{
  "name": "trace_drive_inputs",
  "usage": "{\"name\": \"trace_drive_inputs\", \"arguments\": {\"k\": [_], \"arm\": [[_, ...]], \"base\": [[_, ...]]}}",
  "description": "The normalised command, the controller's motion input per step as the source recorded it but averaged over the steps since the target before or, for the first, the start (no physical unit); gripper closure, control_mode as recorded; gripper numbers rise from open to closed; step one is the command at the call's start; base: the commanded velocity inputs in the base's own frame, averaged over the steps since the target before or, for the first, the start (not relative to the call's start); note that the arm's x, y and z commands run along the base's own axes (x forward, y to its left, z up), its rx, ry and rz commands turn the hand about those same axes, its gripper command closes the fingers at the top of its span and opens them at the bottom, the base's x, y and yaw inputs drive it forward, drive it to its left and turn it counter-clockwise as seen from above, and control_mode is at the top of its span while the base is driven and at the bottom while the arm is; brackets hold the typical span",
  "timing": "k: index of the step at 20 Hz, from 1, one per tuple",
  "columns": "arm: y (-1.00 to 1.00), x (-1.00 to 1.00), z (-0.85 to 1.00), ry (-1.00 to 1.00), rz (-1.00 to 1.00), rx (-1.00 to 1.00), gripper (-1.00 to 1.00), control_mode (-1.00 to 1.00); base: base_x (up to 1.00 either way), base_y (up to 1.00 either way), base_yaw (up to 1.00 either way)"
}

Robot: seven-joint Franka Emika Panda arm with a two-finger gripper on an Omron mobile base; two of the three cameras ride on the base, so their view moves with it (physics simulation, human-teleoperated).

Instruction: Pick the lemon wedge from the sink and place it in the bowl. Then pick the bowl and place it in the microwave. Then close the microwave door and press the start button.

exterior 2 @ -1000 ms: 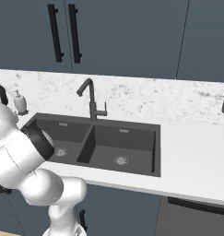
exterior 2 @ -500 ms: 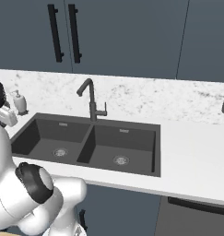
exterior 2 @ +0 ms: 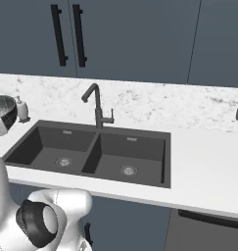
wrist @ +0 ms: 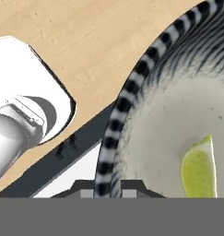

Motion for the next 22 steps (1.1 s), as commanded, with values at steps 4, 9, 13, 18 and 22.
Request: {"name": "trace_drive_inputs", "arguments": {"k": [4,9,13,18,22], "arm": [[-0.92,-0.42,0.58,0.00,-0.29,0.00,1.00,-1.00],[-1.00,-0.53,0.46,0.00,-0.30,0.00,1.00,-1.00],[-1.00,-0.51,0.15,0.00,-0.29,0.05,1.00,-1.00],[-0.77,-0.40,0.17,0.00,-0.25,0.04,1.00,-1.00],[-0.25,-0.03,0.24,0.00,-0.17,0.01,1.00,-1.00]], "base": [[0.00,0.00,0.00],[0.00,0.00,0.00],[0.00,0.00,0.00],[0.00,0.00,0.00],[0.00,0.00,0.00]]}}
